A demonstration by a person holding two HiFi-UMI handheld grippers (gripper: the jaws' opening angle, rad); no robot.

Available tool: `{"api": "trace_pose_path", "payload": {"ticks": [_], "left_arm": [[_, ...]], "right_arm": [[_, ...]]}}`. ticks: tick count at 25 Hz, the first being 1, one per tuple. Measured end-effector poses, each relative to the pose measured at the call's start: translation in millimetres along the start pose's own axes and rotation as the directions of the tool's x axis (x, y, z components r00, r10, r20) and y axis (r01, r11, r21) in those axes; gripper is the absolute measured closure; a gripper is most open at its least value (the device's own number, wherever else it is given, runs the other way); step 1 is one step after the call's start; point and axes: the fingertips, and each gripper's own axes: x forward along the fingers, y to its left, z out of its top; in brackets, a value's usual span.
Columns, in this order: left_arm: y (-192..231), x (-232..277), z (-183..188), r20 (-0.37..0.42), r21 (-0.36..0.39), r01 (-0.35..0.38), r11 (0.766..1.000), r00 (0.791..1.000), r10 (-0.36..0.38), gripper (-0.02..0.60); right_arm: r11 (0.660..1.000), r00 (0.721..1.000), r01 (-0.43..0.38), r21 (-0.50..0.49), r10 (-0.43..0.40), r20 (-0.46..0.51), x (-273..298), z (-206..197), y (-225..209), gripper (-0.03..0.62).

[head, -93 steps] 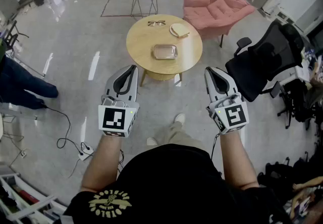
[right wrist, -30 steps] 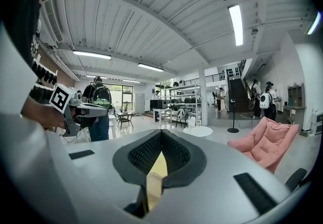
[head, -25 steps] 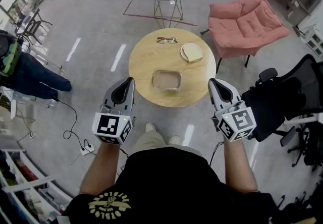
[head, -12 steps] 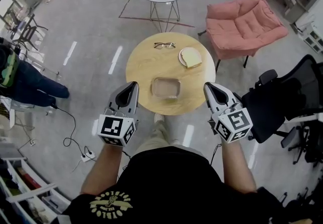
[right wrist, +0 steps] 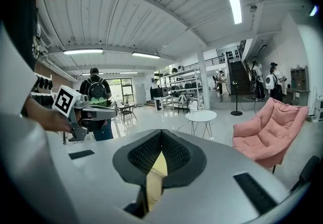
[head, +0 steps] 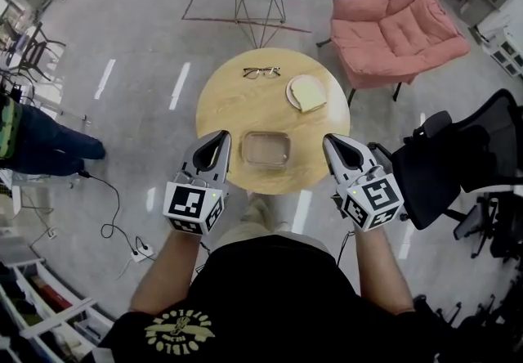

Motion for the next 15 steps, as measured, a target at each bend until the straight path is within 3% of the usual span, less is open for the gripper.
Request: {"api": "trace_pose_path", "payload": {"ticks": [15], "left_arm": [[27,47,-62,-0.132,-0.039,0.025,0.999,0.991,-0.030,0.563]], "right_arm": [[0.998,0.990,-0.004,0.070,0.014,-0.143,64,-61,-23,0.579]]}}
